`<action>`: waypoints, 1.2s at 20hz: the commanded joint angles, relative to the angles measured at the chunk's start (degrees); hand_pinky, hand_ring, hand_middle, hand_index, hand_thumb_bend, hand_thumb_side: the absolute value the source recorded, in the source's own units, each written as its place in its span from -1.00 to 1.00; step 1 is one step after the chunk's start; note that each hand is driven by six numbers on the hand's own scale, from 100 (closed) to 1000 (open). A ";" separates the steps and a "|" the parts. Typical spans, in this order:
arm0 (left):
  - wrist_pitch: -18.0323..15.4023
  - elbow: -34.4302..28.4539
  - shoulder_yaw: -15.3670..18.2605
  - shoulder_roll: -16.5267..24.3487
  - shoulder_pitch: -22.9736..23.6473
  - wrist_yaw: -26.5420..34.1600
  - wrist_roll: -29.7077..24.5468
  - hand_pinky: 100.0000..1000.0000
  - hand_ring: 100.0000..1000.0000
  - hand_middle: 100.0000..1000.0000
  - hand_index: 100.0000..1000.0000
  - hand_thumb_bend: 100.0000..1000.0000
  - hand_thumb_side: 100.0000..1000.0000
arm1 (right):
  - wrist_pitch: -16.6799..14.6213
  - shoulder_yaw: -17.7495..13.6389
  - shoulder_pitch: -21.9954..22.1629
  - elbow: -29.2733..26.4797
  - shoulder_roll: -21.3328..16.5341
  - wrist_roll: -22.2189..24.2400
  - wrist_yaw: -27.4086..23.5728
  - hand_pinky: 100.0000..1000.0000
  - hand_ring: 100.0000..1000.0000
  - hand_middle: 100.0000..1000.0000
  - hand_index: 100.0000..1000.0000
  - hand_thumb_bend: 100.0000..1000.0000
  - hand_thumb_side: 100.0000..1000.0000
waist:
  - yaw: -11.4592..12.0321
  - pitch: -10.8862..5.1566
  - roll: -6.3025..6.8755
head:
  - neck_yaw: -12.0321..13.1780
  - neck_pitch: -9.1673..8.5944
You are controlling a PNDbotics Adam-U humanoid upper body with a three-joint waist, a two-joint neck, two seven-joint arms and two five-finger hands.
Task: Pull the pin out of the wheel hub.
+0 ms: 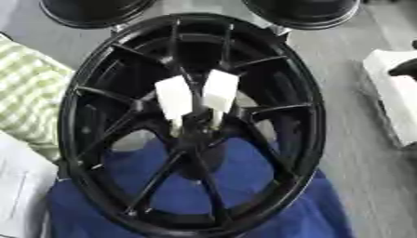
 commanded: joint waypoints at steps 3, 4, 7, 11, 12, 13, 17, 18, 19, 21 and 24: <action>0.10 -1.19 0.38 0.47 -0.58 -0.21 0.06 0.36 0.15 0.00 0.41 -0.97 0.39 | -0.10 -0.38 -0.12 -1.24 -1.56 0.19 0.14 1.00 0.34 0.10 0.70 -1.00 0.23 | 0.00 -1.10 -0.08 | 0.15 -0.39; 0.11 -1.18 0.39 0.47 -0.55 -0.21 0.07 0.36 0.15 0.00 0.41 -0.97 0.39 | -0.09 -0.37 -0.10 -1.25 -1.56 0.22 0.17 1.00 0.34 0.10 0.70 -1.00 0.23 | 0.00 -1.10 -0.08 | 0.16 -0.31; 0.08 -1.20 0.41 0.52 -0.52 -0.22 0.06 0.36 0.15 0.00 0.41 -0.97 0.39 | -0.16 -0.37 -0.07 -1.37 -1.77 0.25 0.18 1.00 0.35 0.10 0.70 -1.00 0.23 | 0.01 -1.08 -0.10 | 0.18 -0.08; 0.06 -1.17 0.37 0.64 -0.51 -0.30 -0.11 0.36 0.15 0.00 0.41 -0.97 0.39 | -0.95 0.03 0.25 -1.93 -4.28 0.61 0.46 1.00 0.35 0.10 0.69 -1.00 0.19 | 0.03 -1.08 -0.18 | 0.14 0.29; 0.06 -1.15 0.37 0.69 -0.50 -0.31 -0.12 0.36 0.15 0.00 0.41 -0.97 0.39 | -1.39 0.16 0.38 -2.23 -5.35 0.74 0.63 1.00 0.35 0.10 0.69 -1.00 0.17 | 0.04 -1.08 -0.19 | 0.15 0.35; 0.06 -1.12 0.38 0.75 -0.49 -0.32 -0.12 0.36 0.15 0.00 0.41 -0.97 0.39 | -1.86 0.30 0.50 -2.59 -6.47 0.90 0.82 1.00 0.36 0.11 0.69 -1.00 0.09 | 0.06 -1.09 -0.22 | 0.17 0.38; 0.03 -1.07 0.33 1.09 -0.53 -0.37 -0.13 0.36 0.15 0.00 0.41 -0.98 0.38 | -5.59 1.21 1.08 -4.96 -13.46 2.56 2.67 0.96 0.37 0.12 0.67 -1.00 -0.30 | 0.10 -1.17 -0.37 | 0.09 0.54; 0.02 -1.06 0.31 1.18 -0.57 -0.39 -0.15 0.36 0.15 0.00 0.41 -0.98 0.38 | -6.88 1.57 1.16 -5.15 -15.38 3.16 2.84 0.95 0.37 0.12 0.66 -1.00 -0.35 | 0.10 -1.19 -0.42 | 0.05 0.55; 0.00 -1.06 0.30 1.26 -0.59 -0.41 -0.16 0.36 0.15 0.00 0.41 -0.98 0.38 | -8.00 1.84 1.14 -5.23 -17.13 3.67 2.88 0.94 0.38 0.13 0.66 -1.00 -0.49 | 0.10 -1.22 -0.48 | 0.03 0.58; -0.02 -1.04 0.27 1.39 -0.61 -0.46 -0.18 0.36 0.15 0.00 0.41 -0.98 0.38 | -10.35 2.35 0.79 -5.29 -20.87 4.64 2.86 0.92 0.39 0.14 0.65 -1.00 -0.66 | 0.13 -1.25 -0.55 | 0.07 0.58; -0.05 -0.95 0.22 1.68 -0.59 -0.54 -0.24 0.36 0.15 0.00 0.41 -0.98 0.38 | -14.08 2.92 -0.16 -5.31 -26.27 5.98 3.05 0.89 0.40 0.16 0.64 -1.00 -0.91 | 0.28 -1.24 -0.55 | 0.17 0.59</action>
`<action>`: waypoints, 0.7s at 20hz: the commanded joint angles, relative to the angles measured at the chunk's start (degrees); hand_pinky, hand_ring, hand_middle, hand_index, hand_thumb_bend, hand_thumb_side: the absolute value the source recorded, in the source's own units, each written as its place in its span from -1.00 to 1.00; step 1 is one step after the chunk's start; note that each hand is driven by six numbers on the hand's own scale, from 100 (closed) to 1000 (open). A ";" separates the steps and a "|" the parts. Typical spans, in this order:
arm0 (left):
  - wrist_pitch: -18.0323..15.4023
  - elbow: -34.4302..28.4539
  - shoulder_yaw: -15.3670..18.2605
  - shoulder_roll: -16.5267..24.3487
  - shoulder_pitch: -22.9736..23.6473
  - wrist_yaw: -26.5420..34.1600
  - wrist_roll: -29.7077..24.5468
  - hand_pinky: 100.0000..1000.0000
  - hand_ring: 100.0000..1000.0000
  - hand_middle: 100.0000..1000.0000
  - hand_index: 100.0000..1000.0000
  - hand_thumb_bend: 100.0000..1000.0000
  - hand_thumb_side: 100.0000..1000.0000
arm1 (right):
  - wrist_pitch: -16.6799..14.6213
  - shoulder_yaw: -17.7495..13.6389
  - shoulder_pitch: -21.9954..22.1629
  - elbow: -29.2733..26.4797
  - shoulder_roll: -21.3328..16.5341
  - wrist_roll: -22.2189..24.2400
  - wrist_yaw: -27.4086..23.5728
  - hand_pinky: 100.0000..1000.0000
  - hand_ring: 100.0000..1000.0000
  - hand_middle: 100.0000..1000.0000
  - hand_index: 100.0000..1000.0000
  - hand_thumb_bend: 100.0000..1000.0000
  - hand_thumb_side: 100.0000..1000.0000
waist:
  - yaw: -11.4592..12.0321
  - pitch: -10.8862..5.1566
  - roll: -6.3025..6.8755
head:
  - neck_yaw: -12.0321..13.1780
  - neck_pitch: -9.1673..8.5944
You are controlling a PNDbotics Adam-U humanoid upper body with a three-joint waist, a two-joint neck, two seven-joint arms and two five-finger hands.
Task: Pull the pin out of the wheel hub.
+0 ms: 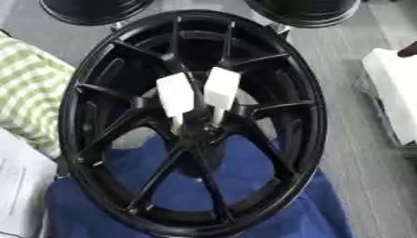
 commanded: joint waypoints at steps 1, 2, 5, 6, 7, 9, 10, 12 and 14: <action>-0.17 -0.92 0.24 1.70 -0.59 -0.25 -0.09 0.36 0.15 0.00 0.41 -0.98 0.38 | -4.09 0.16 -1.20 -1.27 -7.93 1.37 0.68 0.87 0.41 0.17 0.63 -1.00 -1.00 | 0.11 -1.22 -0.15 | 0.19 0.05; -0.20 -0.89 0.25 1.81 -0.60 -0.27 -0.08 0.36 0.15 0.00 0.41 -0.98 0.38 | -5.36 0.40 -1.62 -1.27 -10.04 1.85 1.05 0.86 0.42 0.17 0.62 -1.00 -1.00 | 0.15 -1.21 -0.17 | 0.19 0.06; -0.24 -0.83 0.16 2.03 -0.66 -0.30 -0.14 0.36 0.15 0.00 0.41 -0.98 0.38 | -9.30 1.44 -3.08 -1.27 -15.83 3.79 2.76 0.82 0.44 0.21 0.60 -1.00 -1.00 | 0.28 -1.14 -0.24 | 0.19 -0.01; -0.24 -0.80 0.10 2.11 -0.71 -0.32 -0.21 0.36 0.15 0.00 0.41 -0.98 0.38 | -10.87 1.90 -3.67 -1.27 -17.72 4.75 3.36 0.81 0.45 0.22 0.60 -1.00 -1.00 | 0.34 -1.11 -0.28 | 0.17 -0.08; -0.24 -0.77 0.06 2.17 -0.75 -0.33 -0.27 0.36 0.15 0.00 0.41 -0.98 0.38 | -12.11 2.23 -4.09 -1.27 -19.03 5.53 3.78 0.81 0.46 0.24 0.60 -1.00 -1.00 | 0.38 -1.08 -0.30 | 0.16 -0.13; -0.21 -0.70 -0.06 2.31 -0.87 -0.34 -0.42 0.36 0.15 0.00 0.41 -0.99 0.38 | -14.93 3.00 -5.28 -1.27 -22.34 7.93 4.83 0.80 0.48 0.26 0.59 -1.00 -1.00 | 0.55 -1.00 -0.39 | 0.03 -0.39; -0.18 -0.66 -0.10 2.39 -0.92 -0.35 -0.49 0.36 0.15 0.00 0.41 -0.99 0.38 | -16.26 3.36 -5.90 -1.27 -23.71 9.21 5.27 0.79 0.48 0.27 0.58 -1.00 -1.00 | 0.65 -0.95 -0.43 | -0.03 -0.54; -0.15 -0.60 -0.12 2.50 -0.98 -0.39 -0.58 0.36 0.15 0.00 0.41 -0.99 0.38 | -18.04 3.78 -6.89 -1.27 -25.40 11.22 5.90 0.78 0.48 0.27 0.58 -1.00 -1.00 | 0.73 -0.90 -0.48 | -0.03 -0.72; -0.14 -0.58 -0.11 2.54 -0.99 -0.41 -0.61 0.36 0.15 0.00 0.41 -0.99 0.38 | -18.57 3.86 -7.24 -1.27 -25.84 12.05 6.01 0.78 0.48 0.27 0.58 -1.00 -1.00 | 0.73 -0.88 -0.48 | -0.01 -0.76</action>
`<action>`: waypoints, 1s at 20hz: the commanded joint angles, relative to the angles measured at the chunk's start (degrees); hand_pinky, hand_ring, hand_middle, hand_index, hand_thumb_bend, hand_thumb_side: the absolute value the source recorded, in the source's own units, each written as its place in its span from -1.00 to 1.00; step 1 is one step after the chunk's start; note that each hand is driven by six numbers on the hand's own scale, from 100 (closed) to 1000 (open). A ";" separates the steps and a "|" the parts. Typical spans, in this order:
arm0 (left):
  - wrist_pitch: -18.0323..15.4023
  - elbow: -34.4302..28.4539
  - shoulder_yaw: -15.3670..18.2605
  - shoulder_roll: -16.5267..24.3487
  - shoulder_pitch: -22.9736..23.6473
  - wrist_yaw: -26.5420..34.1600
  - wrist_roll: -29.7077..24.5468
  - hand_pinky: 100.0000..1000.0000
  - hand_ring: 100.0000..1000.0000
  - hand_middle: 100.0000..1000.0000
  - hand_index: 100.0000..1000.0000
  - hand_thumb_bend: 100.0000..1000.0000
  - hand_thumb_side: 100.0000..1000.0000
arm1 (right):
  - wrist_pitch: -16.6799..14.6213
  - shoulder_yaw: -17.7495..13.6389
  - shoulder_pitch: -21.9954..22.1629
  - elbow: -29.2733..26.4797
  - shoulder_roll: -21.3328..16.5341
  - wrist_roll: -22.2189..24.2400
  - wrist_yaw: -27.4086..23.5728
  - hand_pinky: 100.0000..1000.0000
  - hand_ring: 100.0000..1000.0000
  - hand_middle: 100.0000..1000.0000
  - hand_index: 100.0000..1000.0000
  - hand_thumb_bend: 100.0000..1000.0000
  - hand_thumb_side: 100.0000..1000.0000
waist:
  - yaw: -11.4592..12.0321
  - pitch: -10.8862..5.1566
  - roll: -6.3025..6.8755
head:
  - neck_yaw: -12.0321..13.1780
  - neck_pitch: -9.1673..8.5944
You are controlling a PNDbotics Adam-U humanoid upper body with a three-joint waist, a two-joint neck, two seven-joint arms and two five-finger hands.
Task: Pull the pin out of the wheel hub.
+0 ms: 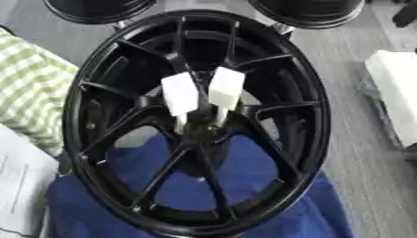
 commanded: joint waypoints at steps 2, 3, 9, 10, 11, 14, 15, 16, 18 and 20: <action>-0.11 -0.64 -0.09 2.15 -0.75 -0.19 -0.46 0.36 0.15 0.00 0.41 -0.99 0.38 | -1.62 0.05 -1.26 -0.73 -3.76 1.78 0.81 0.74 0.52 0.32 0.56 -0.81 -0.74 | 0.39 -0.87 -0.40 | -0.24 -0.88; -0.07 -0.64 -0.28 2.31 -0.92 -0.23 -0.64 0.36 0.15 0.00 0.41 -0.99 0.38 | -2.24 1.02 -2.25 -0.73 -4.75 2.43 1.41 0.74 0.52 0.33 0.56 -0.79 -0.72 | 0.71 -0.85 -0.64 | -0.42 -1.04; 0.06 -0.57 -0.64 2.33 -1.37 -0.30 -1.30 0.36 0.15 0.00 0.41 -0.99 0.38 | -7.04 5.63 -8.00 -0.73 -11.12 7.47 6.39 0.72 0.53 0.35 0.56 -0.66 -0.48 | 1.47 -0.67 -0.82 | -1.09 -1.45; 0.08 -0.56 -0.70 2.29 -1.45 -0.29 -1.40 0.36 0.15 0.00 0.41 -0.99 0.38 | -7.63 6.15 -8.67 -0.73 -11.08 8.36 7.28 0.72 0.53 0.35 0.56 -0.67 -0.47 | 1.64 -0.67 -0.85 | -1.23 -1.48; 0.09 -0.57 -0.74 2.25 -1.52 -0.28 -1.48 0.36 0.15 0.00 0.41 -0.99 0.38 | -8.14 6.76 -9.39 -0.73 -10.82 9.30 8.22 0.72 0.53 0.35 0.56 -0.67 -0.48 | 1.79 -0.67 -0.88 | -1.34 -1.48; 0.16 -0.57 -0.92 2.10 -1.72 -0.20 -1.70 0.36 0.15 0.00 0.41 -0.99 0.38 | -9.61 8.96 -11.98 -0.73 -9.28 12.09 10.75 0.73 0.53 0.35 0.56 -0.69 -0.50 | 2.28 -0.68 -1.00 | -1.73 -1.41; 0.20 -0.56 -0.96 2.06 -1.75 -0.18 -1.74 0.36 0.15 0.00 0.41 -0.99 0.38 | -9.82 9.61 -12.84 -0.73 -8.81 13.03 11.00 0.73 0.53 0.35 0.56 -0.69 -0.50 | 2.37 -0.68 -1.02 | -1.77 -1.38; 0.22 -0.56 -0.99 2.01 -1.78 -0.15 -1.78 0.36 0.15 0.00 0.41 -0.99 0.38 | -9.92 10.21 -13.69 -0.73 -8.43 13.93 10.90 0.73 0.53 0.35 0.56 -0.69 -0.51 | 2.55 -0.68 -1.05 | -1.84 -1.31; 0.25 -0.57 -1.06 1.94 -1.85 -0.12 -1.87 0.36 0.15 0.00 0.41 -0.99 0.38 | -9.78 11.37 -15.54 -0.73 -7.75 15.77 10.08 0.73 0.53 0.34 0.56 -0.71 -0.54 | 2.90 -0.68 -1.10 | -2.04 -1.25; 0.26 -0.57 -1.08 1.88 -1.91 -0.09 -1.91 0.36 0.15 0.00 0.41 -0.99 0.38 | -9.36 12.40 -17.54 -0.73 -6.96 17.39 8.83 0.73 0.52 0.34 0.56 -0.71 -0.58 | 3.29 -0.68 -1.17 | -2.36 -1.21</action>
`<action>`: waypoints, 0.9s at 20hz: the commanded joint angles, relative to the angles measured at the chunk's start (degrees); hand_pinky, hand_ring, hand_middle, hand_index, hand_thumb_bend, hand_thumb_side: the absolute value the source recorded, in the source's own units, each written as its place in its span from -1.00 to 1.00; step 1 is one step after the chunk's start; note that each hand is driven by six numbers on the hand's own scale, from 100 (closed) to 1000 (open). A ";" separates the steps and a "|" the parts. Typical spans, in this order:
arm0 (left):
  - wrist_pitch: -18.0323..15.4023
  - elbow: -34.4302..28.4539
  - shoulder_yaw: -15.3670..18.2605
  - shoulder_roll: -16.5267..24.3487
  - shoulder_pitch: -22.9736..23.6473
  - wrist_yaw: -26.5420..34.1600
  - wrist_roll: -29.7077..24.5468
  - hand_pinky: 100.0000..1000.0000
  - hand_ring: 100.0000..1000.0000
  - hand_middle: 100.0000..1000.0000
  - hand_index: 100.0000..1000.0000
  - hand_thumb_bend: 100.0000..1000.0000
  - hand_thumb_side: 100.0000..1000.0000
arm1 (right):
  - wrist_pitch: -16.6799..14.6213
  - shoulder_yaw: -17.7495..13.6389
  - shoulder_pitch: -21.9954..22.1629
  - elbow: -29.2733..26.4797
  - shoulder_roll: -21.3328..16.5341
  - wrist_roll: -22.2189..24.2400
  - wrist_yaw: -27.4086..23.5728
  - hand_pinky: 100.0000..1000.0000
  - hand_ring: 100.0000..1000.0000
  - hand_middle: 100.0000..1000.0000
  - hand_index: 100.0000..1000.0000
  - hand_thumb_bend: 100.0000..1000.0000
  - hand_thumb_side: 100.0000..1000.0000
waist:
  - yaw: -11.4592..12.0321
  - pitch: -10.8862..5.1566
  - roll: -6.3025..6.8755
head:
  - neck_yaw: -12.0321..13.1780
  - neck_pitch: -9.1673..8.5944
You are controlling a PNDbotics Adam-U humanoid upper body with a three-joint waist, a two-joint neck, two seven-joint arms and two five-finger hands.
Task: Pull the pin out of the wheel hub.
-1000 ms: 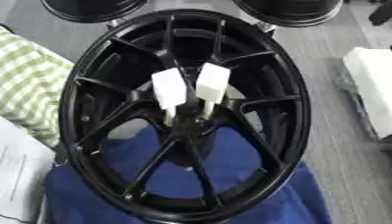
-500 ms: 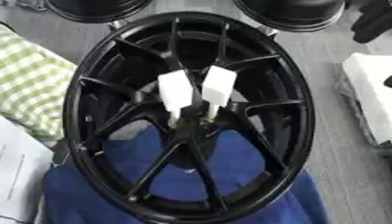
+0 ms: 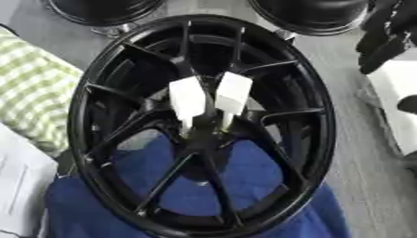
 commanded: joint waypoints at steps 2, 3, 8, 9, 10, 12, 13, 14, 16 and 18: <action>0.01 -0.58 0.15 0.94 -0.79 0.18 -0.20 0.36 0.15 0.00 0.41 -0.99 0.38 | -1.57 1.54 -4.00 -0.40 0.36 5.56 -2.26 0.73 0.52 0.34 0.56 -0.70 -0.60 | 0.45 -0.77 -0.12 | -0.71 -0.23; 0.03 -0.57 0.14 0.91 -0.79 0.21 -0.19 0.36 0.15 0.00 0.41 -0.99 0.38 | -1.13 2.14 -5.18 -0.40 0.86 6.14 -2.75 0.73 0.52 0.34 0.56 -0.71 -0.61 | 0.65 -0.75 -0.17 | -0.87 -0.22; 0.18 -0.56 0.16 0.71 -0.80 0.28 -0.17 0.36 0.15 0.00 0.40 -0.99 0.39 | 1.42 5.49 -10.90 -0.34 3.76 8.94 -4.35 0.74 0.52 0.34 0.57 -0.72 -0.60 | 1.69 -0.64 -0.51 | -1.57 -0.11; 0.21 -0.56 0.18 0.68 -0.82 0.30 -0.13 0.36 0.15 0.00 0.40 -0.99 0.39 | 1.97 6.17 -12.00 -0.12 4.45 9.56 -4.68 0.74 0.52 0.34 0.57 -0.73 -0.59 | 1.87 -0.63 -0.60 | -1.70 -0.09; 0.25 -0.54 0.22 0.65 -0.84 0.34 -0.08 0.36 0.15 0.00 0.40 -0.98 0.39 | 2.42 6.81 -13.03 0.20 5.10 10.20 -5.02 0.74 0.52 0.34 0.58 -0.73 -0.58 | 2.02 -0.61 -0.67 | -1.81 -0.07; 0.44 -0.46 0.42 0.54 -0.86 0.46 0.30 0.36 0.15 0.00 0.40 -1.00 0.42 | 3.00 8.10 -15.11 1.02 6.45 11.71 -5.57 0.75 0.53 0.34 0.59 -0.77 -0.54 | 2.37 -0.56 -0.85 | -2.05 -0.03; 0.51 -0.47 0.56 0.51 -0.85 0.51 0.55 0.36 0.15 0.00 0.40 -0.98 0.39 | 3.13 8.67 -16.05 1.47 7.07 12.49 -5.78 0.75 0.53 0.35 0.60 -0.72 -0.53 | 2.51 -0.54 -0.93 | -2.15 0.02; 0.57 -0.51 0.73 0.49 -0.84 0.53 0.82 0.36 0.15 0.00 0.40 -0.98 0.38 | 3.19 9.17 -16.96 1.95 7.70 13.21 -5.98 0.75 0.54 0.36 0.61 -0.70 -0.53 | 2.68 -0.51 -1.02 | -2.30 0.12; 0.66 -0.61 1.03 0.47 -0.87 0.54 1.35 0.36 0.15 0.00 0.40 -0.98 0.38 | 3.16 10.06 -18.66 3.13 8.93 14.39 -6.42 0.76 0.54 0.38 0.63 -0.68 -0.54 | 2.96 -0.47 -1.16 | -2.61 0.35; 0.74 -0.68 1.28 0.47 -0.92 0.59 1.82 0.36 0.15 -0.01 0.40 -0.98 0.38 | 2.93 11.04 -20.37 4.28 10.24 15.40 -6.90 0.77 0.56 0.40 0.67 -0.65 -0.54 | 3.31 -0.45 -1.27 | -3.13 0.63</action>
